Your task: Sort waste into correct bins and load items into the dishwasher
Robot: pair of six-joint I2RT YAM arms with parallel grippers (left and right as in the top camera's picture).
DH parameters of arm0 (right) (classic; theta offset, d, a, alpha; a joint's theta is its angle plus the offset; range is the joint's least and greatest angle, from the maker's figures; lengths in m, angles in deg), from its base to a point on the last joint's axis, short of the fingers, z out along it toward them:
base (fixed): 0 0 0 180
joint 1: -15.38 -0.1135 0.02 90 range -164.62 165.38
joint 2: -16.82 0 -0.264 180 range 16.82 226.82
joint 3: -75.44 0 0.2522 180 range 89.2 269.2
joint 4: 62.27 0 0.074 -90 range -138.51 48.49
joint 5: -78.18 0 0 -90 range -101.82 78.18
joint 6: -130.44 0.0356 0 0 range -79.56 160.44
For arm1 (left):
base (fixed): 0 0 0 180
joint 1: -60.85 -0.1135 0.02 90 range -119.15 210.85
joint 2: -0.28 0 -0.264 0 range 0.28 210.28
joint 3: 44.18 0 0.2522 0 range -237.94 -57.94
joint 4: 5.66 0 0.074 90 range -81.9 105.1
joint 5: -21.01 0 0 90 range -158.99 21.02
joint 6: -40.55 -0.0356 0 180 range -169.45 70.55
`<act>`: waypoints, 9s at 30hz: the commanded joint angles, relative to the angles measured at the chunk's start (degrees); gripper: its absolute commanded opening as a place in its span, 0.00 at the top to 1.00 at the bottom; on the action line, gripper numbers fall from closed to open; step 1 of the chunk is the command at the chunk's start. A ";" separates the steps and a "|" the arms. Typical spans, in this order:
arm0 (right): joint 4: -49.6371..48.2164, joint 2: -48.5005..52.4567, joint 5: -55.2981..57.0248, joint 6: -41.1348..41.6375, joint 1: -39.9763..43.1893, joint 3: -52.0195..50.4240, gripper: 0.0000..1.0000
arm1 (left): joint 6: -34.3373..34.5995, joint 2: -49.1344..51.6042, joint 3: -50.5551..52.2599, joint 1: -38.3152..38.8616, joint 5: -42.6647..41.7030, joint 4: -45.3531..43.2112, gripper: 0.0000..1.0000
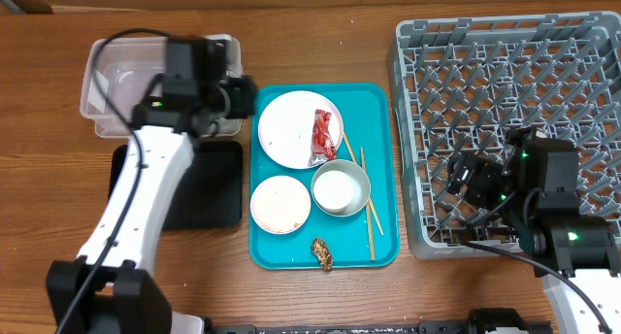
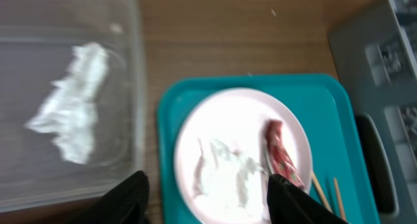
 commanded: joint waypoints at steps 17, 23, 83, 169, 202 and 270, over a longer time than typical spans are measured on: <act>0.55 1.01 0.52 -0.35 0.11 1.84 0.00 | -0.02 20.74 -0.26 11.32 1.38 0.22 0.41; 0.55 1.01 0.52 -0.35 0.11 1.84 0.00 | -0.02 21.51 -0.26 11.37 1.33 0.59 0.79; 0.55 1.01 0.52 -0.35 0.11 1.84 0.00 | -0.44 17.22 -17.09 13.31 2.91 12.57 0.37; 0.94 1.01 0.55 -0.35 0.11 1.84 0.00 | 1.07 11.58 -15.21 -8.15 12.87 8.66 0.32; 0.98 1.01 0.55 -0.35 0.11 1.84 0.00 | 1.70 11.56 -15.21 18.49 0.07 33.92 0.33; -21.97 10.21 -55.25 -14.60 0.11 1.84 0.00 | 7.02 11.61 -15.61 10.27 -62.10 10.56 0.96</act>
